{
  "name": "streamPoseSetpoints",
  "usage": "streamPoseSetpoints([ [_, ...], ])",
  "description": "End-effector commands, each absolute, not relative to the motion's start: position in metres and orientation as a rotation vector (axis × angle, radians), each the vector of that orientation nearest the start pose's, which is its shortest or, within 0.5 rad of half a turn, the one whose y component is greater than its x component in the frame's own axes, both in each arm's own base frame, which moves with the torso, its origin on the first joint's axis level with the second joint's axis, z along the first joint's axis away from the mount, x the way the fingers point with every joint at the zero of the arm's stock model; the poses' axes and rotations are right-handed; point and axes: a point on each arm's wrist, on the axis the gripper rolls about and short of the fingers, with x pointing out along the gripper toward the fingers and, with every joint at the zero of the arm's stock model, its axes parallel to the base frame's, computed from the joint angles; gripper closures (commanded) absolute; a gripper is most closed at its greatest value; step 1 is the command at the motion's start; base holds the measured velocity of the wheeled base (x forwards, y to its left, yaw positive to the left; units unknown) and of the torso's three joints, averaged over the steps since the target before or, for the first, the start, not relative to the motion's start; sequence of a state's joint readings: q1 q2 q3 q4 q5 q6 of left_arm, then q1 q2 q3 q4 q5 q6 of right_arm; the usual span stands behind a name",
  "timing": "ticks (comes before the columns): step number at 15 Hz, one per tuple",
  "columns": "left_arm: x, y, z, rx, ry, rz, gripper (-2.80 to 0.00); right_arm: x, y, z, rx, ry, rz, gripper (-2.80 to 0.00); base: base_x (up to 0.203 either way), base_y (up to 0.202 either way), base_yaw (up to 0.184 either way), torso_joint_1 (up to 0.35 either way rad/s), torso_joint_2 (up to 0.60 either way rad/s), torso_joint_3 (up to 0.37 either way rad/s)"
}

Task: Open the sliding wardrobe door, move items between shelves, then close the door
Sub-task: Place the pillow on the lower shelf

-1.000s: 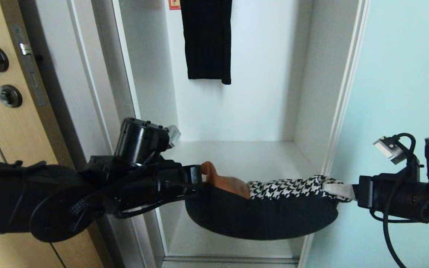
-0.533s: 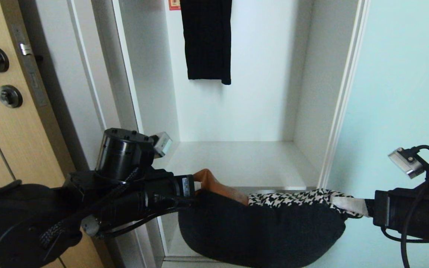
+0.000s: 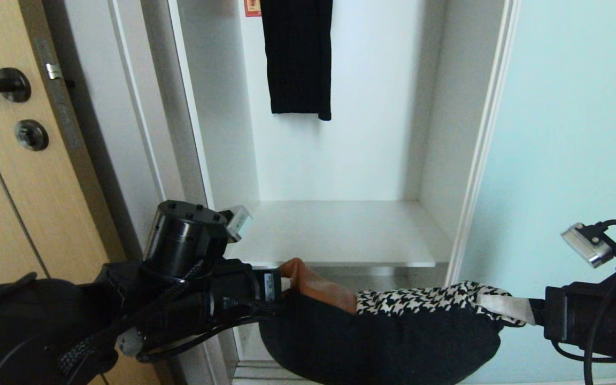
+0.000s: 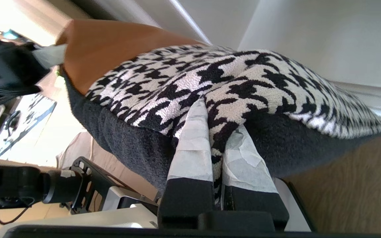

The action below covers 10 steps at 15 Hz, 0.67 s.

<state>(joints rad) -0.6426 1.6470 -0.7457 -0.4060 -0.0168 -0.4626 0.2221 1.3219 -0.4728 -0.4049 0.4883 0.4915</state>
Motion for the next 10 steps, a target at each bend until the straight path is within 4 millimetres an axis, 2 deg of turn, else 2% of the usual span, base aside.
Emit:
streamPoseSetpoints([
  [1, 0.2261, -0.1698, 0.1543, -0.277, 0.636, -0.514, 0.0, 0.182, 0.0514, 0.1657, 0.527, 0.616, 0.574, 0.0, -0.198, 0.0, 0.0, -0.004, 0.0, 0.005],
  [10, 0.2307, -0.1729, 0.1475, -0.278, 0.628, -0.512, 0.0, 0.1799, 0.0504, 0.1658, 0.526, 0.612, 0.574, 0.0, -0.196, 0.0, 0.001, 0.002, 0.0, 0.002],
])
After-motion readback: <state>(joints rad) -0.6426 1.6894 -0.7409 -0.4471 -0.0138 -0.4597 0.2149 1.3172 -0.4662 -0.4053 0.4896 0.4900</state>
